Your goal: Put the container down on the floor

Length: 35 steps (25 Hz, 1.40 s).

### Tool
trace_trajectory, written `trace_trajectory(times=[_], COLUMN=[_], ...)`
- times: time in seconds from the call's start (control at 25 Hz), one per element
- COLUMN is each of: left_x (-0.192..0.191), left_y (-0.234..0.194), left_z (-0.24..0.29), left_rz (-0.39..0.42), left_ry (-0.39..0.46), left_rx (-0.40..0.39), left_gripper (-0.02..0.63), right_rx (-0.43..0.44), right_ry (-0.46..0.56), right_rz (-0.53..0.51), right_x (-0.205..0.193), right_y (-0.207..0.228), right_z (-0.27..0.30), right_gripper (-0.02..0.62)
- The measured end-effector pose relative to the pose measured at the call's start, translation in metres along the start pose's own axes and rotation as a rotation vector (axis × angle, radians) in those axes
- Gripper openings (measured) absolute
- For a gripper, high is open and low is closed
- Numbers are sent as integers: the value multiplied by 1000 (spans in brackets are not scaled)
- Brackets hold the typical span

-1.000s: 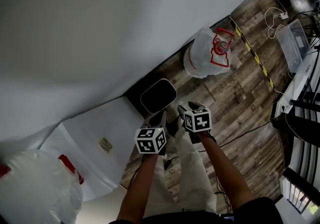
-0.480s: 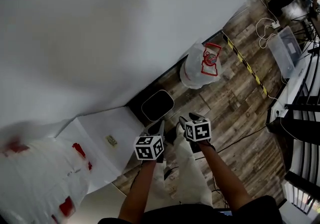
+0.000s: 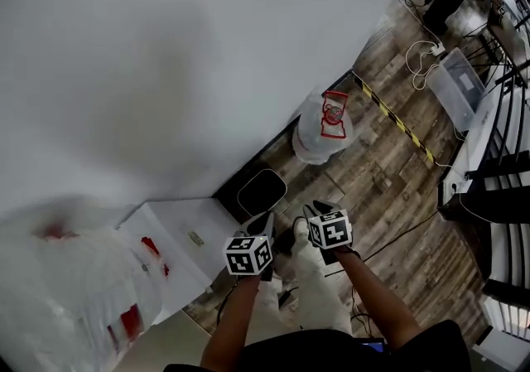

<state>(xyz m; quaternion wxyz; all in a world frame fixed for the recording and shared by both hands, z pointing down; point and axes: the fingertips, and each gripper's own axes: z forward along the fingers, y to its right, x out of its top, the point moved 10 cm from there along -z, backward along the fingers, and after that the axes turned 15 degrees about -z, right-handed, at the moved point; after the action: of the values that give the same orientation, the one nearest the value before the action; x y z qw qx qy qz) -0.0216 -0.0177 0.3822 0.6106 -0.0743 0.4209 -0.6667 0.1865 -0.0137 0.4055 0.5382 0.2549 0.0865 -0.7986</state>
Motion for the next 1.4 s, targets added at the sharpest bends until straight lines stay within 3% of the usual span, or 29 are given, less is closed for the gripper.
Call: trace_trajectory(times=[0.32,0.56,0.88,1.2,1.4], left_x=[23,36,38,53,58], left_y=[38,53,76,103,124], left_z=[-45,-69,-111,-158,-188], left_rz=[66,199,247,422,496], left_ry=[27,47,89,206,272], left_rx=[-31,-52,-117,-131,-187], left_gripper=[17,17,17,17,17], right_rx=[-43,-77,-86,-126,-177], right_ry=[67,172,302,411,443], right_rz=[-48,-29,-50,-80,-86], right_x=[23,31,48,66,71], right_y=[-19,-38,-66,-100,-114], right_z=[-51,-79,-121,-166,-197], right_gripper=[87,53,37,37,35])
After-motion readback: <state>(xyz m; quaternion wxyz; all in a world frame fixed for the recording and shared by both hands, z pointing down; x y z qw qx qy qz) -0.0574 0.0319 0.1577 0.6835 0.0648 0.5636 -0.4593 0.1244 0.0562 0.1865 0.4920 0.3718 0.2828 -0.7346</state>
